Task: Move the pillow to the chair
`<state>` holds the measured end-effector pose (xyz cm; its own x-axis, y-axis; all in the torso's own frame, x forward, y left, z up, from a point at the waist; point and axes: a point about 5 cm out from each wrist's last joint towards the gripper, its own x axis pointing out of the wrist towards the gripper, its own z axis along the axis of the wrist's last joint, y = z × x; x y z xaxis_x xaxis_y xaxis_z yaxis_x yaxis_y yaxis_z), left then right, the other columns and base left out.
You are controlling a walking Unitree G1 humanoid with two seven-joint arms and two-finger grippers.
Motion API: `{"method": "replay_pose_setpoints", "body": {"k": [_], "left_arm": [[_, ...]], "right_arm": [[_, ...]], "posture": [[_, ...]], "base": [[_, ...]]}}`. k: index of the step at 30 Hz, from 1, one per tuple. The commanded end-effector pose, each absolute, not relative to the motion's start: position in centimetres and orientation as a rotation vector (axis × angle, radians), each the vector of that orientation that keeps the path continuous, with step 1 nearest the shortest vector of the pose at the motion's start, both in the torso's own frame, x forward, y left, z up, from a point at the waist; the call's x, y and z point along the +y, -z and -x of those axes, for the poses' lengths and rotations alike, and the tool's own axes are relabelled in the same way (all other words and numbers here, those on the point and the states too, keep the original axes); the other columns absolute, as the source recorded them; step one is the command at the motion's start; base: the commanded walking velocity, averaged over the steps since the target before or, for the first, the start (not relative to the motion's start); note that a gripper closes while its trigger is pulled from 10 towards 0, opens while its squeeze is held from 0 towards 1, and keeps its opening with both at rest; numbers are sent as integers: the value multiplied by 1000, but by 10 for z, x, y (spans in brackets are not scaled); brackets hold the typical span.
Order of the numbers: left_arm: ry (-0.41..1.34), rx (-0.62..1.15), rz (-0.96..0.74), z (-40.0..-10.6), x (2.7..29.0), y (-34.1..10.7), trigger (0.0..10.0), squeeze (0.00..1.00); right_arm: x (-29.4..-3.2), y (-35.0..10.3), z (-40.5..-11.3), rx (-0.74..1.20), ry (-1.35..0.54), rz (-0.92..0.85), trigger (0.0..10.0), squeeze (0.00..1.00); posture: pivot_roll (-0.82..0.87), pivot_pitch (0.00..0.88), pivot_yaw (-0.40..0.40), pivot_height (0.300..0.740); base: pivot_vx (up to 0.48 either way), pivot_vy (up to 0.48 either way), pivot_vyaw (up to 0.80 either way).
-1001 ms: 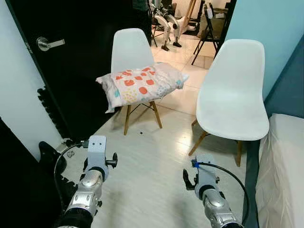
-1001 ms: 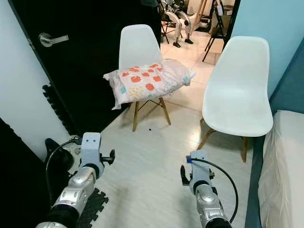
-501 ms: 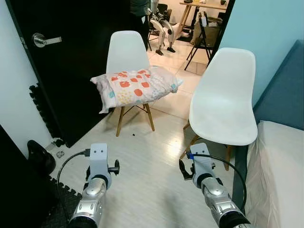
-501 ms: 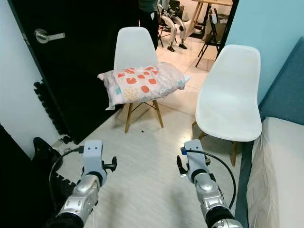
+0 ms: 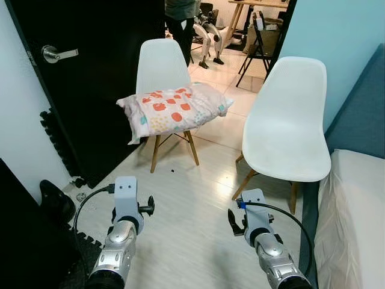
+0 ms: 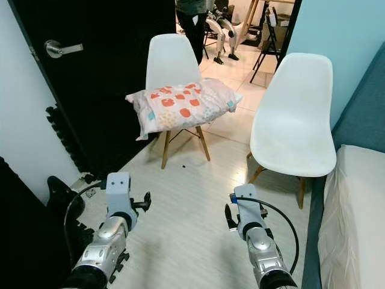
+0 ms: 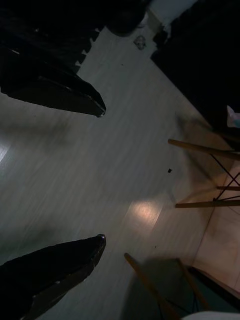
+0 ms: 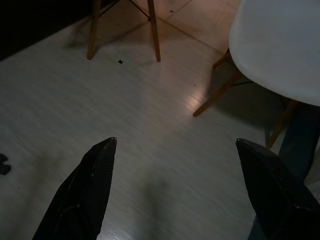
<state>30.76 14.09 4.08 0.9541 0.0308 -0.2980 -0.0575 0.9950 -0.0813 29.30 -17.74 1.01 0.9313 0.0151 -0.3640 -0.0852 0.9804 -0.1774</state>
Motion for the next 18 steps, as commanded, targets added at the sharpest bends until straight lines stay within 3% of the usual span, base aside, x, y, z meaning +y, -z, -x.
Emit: {"method": "replay_pose_setpoints", "body": {"k": [1,4,18], "left_arm": [[-33,310,73,-309,141,-41,10000,0],[-22,309,73,-311,139,-42,10000,0],[-20,299,75,-313,141,-44,10000,0]], "right_arm": [[-178,-7,-289,378,-33,173,10000,0],[-179,-6,-289,377,-23,171,10000,0],[-176,-7,-290,377,-24,169,10000,0]], "posture": [[-47,49,12,740],[-48,48,16,740],[-34,37,16,740]], "base": [[0,0,0],[0,0,0],[254,0,0]]}}
